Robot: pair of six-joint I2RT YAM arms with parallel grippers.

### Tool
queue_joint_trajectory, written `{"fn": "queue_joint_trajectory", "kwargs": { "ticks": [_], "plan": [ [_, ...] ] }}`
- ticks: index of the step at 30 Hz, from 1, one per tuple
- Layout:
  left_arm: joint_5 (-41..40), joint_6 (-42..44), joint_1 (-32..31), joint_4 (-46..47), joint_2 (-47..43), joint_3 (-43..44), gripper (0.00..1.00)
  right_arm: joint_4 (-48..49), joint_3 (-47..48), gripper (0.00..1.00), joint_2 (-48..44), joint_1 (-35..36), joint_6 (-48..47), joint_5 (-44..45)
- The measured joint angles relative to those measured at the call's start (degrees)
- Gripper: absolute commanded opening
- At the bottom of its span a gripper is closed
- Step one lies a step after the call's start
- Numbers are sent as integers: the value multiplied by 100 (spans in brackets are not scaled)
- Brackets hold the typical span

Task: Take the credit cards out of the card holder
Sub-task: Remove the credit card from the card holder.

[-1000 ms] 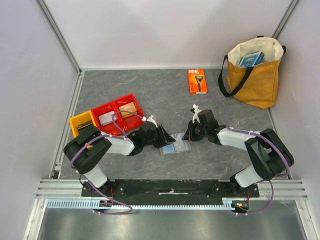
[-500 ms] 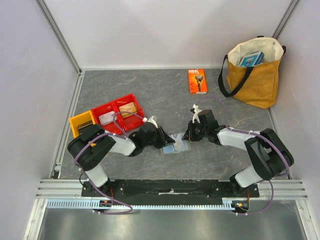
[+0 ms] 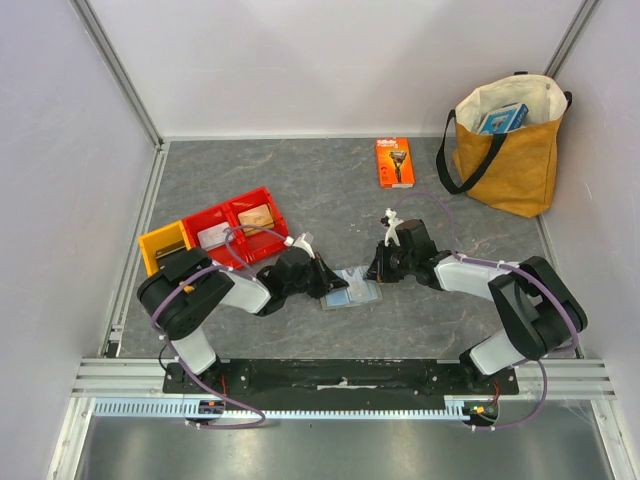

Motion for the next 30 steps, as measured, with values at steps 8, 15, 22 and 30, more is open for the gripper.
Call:
{"fn": "queue_joint_trajectory", "kwargs": {
  "ticks": [8, 15, 22, 30],
  "plan": [
    [-72, -153, 13, 212, -103, -299, 2, 155, 9, 0, 133, -7, 63, -105],
    [-94, -258, 39, 210, -258, -481, 2, 164, 39, 0, 199, -61, 151, -197],
    [-94, -258, 68, 103, -328, -501, 2, 94, 79, 0, 203, -74, 151, -199],
    [-109, -249, 195, -391, -885, -730, 2, 9, 107, 0, 179, -74, 144, -153]
  ]
}}
